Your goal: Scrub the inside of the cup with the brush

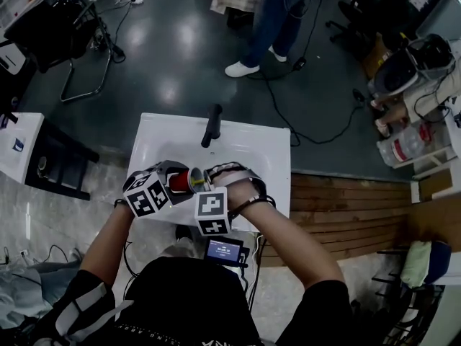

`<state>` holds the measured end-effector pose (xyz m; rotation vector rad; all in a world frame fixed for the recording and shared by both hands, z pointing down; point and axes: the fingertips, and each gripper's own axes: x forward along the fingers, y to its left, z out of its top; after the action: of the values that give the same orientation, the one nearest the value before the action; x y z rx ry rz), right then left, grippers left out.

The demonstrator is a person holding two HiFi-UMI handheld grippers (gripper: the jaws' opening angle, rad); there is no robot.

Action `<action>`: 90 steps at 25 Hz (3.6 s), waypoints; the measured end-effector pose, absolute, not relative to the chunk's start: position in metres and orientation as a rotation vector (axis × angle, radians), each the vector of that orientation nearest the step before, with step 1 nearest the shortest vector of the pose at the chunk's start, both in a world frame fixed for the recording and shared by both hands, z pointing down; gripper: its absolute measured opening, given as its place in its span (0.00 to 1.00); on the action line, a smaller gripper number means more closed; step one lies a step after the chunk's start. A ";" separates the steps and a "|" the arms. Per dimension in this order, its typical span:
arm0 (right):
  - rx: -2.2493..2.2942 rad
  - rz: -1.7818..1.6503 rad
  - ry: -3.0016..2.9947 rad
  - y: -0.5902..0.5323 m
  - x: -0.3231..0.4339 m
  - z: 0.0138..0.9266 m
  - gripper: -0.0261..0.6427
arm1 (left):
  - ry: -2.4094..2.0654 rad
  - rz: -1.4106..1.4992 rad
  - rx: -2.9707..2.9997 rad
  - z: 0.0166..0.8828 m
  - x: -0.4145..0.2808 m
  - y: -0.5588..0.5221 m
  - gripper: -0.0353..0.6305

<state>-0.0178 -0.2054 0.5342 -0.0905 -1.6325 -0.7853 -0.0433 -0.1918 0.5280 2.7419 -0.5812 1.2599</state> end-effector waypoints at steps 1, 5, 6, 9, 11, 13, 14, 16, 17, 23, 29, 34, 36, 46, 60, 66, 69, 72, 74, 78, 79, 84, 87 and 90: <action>-0.092 -0.781 -1.637 -0.203 -0.019 0.535 0.09 | -0.584 1.268 2.736 0.530 -0.045 -0.191 0.47; -0.092 -0.752 -1.666 -0.197 -0.024 0.536 0.09 | -0.588 1.305 2.712 0.536 -0.051 -0.190 0.47; -0.091 -0.746 -1.672 -0.196 -0.025 0.535 0.09 | -0.587 1.315 2.707 0.537 -0.053 -0.190 0.47; -0.082 -0.732 -1.690 -0.193 -0.028 0.533 0.09 | -0.580 1.330 2.702 0.541 -0.055 -0.188 0.47; -0.072 -0.721 -1.701 -0.192 -0.031 0.530 0.09 | -0.571 1.324 2.703 0.543 -0.056 -0.188 0.47; -0.061 -0.713 -1.706 -0.194 -0.033 0.528 0.10 | -0.559 1.321 2.705 0.543 -0.057 -0.188 0.47; -0.054 -0.709 -1.707 -0.195 -0.034 0.527 0.09 | -0.552 1.321 2.708 0.543 -0.056 -0.187 0.47; -0.042 -0.703 -1.704 -0.197 -0.033 0.526 0.09 | -0.538 1.321 2.712 0.542 -0.053 -0.186 0.47; -0.036 -0.700 -1.700 -0.198 -0.032 0.526 0.09 | -0.533 1.323 2.715 0.542 -0.052 -0.186 0.47; -0.005 -0.699 -1.656 -0.205 -0.029 0.534 0.09 | -0.521 1.321 2.731 0.539 -0.047 -0.187 0.47; -0.006 -0.685 -1.620 -0.206 -0.023 0.540 0.09 | -0.538 1.321 2.740 0.534 -0.048 -0.189 0.47; -0.026 -0.671 -1.632 -0.199 -0.021 0.541 0.09 | -0.552 1.338 2.734 0.534 -0.052 -0.192 0.47; -0.029 -0.666 -1.642 -0.197 -0.022 0.539 0.09 | -0.553 1.355 2.731 0.536 -0.054 -0.192 0.47; -0.005 -0.666 -1.671 -0.193 -0.015 0.527 0.09 | -0.538 1.413 2.702 0.549 -0.062 -0.187 0.47; 0.036 -0.647 -1.642 -0.215 0.004 0.526 0.09 | -0.500 1.400 2.728 0.540 -0.051 -0.183 0.47; 0.016 -0.633 -1.645 -0.208 0.004 0.534 0.09 | -0.527 1.410 2.724 0.537 -0.058 -0.186 0.47; 0.003 -0.633 -1.650 -0.204 0.001 0.534 0.09 | -0.540 1.415 2.713 0.538 -0.062 -0.188 0.47; -0.011 -0.632 -1.660 -0.201 -0.001 0.533 0.09 | -0.546 1.417 2.705 0.539 -0.064 -0.190 0.47; -0.015 -0.629 -1.668 -0.198 -0.002 0.531 0.09 | -0.547 1.420 2.700 0.540 -0.065 -0.190 0.47; -0.013 -0.625 -1.679 -0.195 -0.003 0.527 0.09 | -0.543 1.433 2.693 0.542 -0.066 -0.191 0.47; -0.012 -0.626 -1.682 -0.194 -0.003 0.527 0.09 | -0.540 1.436 2.692 0.543 -0.066 -0.190 0.47; 0.000 -0.637 -1.694 -0.195 -0.005 0.520 0.09 | -0.522 1.450 2.696 0.546 -0.060 -0.188 0.47; 0.018 -0.634 -1.696 -0.201 -0.004 0.518 0.09 | -0.510 1.446 2.707 0.545 -0.053 -0.189 0.47; 0.034 -0.625 -1.693 -0.207 -0.003 0.518 0.09 | -0.501 1.431 2.724 0.542 -0.045 -0.189 0.47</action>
<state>-0.0031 -0.2075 0.5179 0.0337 -1.6927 -0.6253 -0.0449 -0.1895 0.5418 2.7240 -0.5008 1.4308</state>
